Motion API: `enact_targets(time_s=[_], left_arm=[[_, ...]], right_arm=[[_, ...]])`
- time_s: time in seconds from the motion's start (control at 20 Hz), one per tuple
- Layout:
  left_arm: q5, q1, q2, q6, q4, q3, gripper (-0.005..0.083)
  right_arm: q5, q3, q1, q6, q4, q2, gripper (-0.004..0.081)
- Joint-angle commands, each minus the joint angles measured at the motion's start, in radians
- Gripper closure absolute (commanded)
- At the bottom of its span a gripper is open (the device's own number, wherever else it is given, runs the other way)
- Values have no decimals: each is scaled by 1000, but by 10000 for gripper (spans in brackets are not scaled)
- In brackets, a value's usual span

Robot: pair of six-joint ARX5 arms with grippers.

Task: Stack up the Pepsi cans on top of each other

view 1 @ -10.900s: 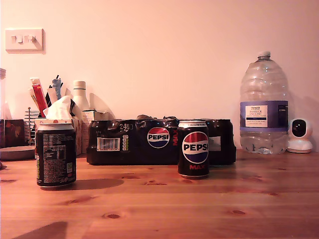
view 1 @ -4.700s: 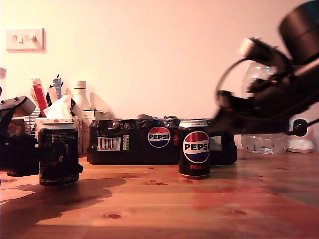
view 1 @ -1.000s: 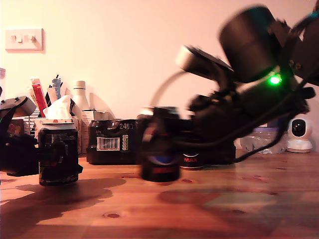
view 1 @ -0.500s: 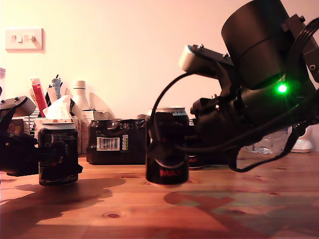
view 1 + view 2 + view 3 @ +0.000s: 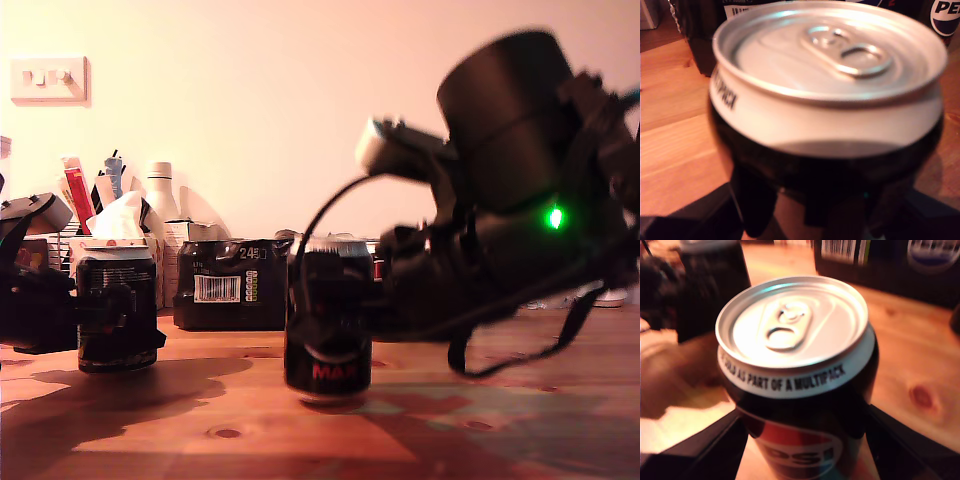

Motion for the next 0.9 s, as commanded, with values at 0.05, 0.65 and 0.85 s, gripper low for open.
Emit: enact_targets(time_s=[0.05,0.65,0.85], left_arm=[[1,-2,15,4,23,-5,441],[1,-2,15,4,24,-3,440],[1,-2,15,4,24,-3,440]], right_arm=[[4,12,5,7,61,-5,417],[-6,18,5,37,-3,5,418],[-5,23,5,36,-34,5,330]])
